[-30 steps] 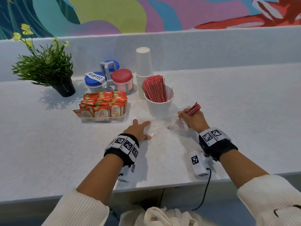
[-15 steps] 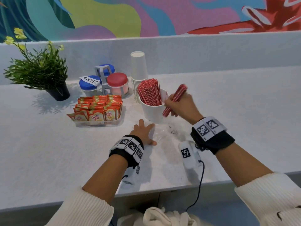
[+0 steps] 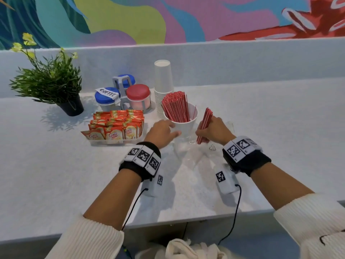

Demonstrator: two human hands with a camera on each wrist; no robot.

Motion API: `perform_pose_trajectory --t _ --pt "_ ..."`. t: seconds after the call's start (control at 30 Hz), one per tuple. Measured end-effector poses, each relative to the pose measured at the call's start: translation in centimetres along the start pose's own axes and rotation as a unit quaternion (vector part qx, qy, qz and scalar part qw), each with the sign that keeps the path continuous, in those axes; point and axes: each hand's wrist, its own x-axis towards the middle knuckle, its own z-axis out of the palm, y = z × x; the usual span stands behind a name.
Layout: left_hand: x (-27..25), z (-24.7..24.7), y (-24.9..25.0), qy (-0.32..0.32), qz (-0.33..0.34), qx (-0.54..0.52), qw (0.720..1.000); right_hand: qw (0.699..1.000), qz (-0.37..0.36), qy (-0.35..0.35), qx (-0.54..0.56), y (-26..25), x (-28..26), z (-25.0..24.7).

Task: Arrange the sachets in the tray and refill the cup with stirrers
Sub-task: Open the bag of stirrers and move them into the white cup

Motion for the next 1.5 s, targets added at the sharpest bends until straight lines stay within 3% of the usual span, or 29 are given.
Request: perform_pose_trajectory --t 0.13,0.23,0.47,0.6,0.8,1.0,1.13,1.27,1.4,1.5 --pt "1.9 -2.8 1.2 0.097 0.027 -0.050 0.994 0.997 -0.036 0.011 0.072 -3.2 0.8 -2.3" --pt "3.6 -4.4 1.3 0.144 0.003 -0.064 0.988 0.992 -0.046 0.034 0.115 -4.9 2.4 -3.1" --pt "6.2 -5.0 0.0 0.086 -0.122 -0.136 0.979 0.992 -0.049 0.007 0.112 -7.9 5.5 -0.7" --pt "7.7 -4.9 -1.0 0.077 -0.119 -0.172 0.975 0.997 -0.041 -0.039 0.049 -9.1 6.8 0.6" --pt "8.7 -4.9 -1.6 0.100 -0.124 -0.353 0.922 0.993 -0.002 -0.078 -0.093 -7.3 7.5 1.9" --pt "8.2 -4.2 -1.1 0.093 -0.051 -0.307 0.946 0.995 0.012 -0.078 -0.067 -6.5 6.9 1.4" --pt "7.4 -3.4 -1.0 0.075 -0.008 -0.228 0.971 1.000 0.014 0.002 -0.002 -6.4 6.8 -0.3" --pt "7.1 -2.7 -1.1 0.052 0.019 -0.173 0.983 0.992 0.035 0.089 -0.080 -5.6 6.8 -1.0" --pt "7.4 -1.7 -1.3 0.062 0.067 -0.118 0.989 0.995 0.042 0.067 -0.059 -5.1 6.9 0.7" --pt "7.5 -1.4 -1.4 0.051 0.052 -0.116 0.991 0.997 0.000 0.046 -0.055 -4.6 6.9 1.8"
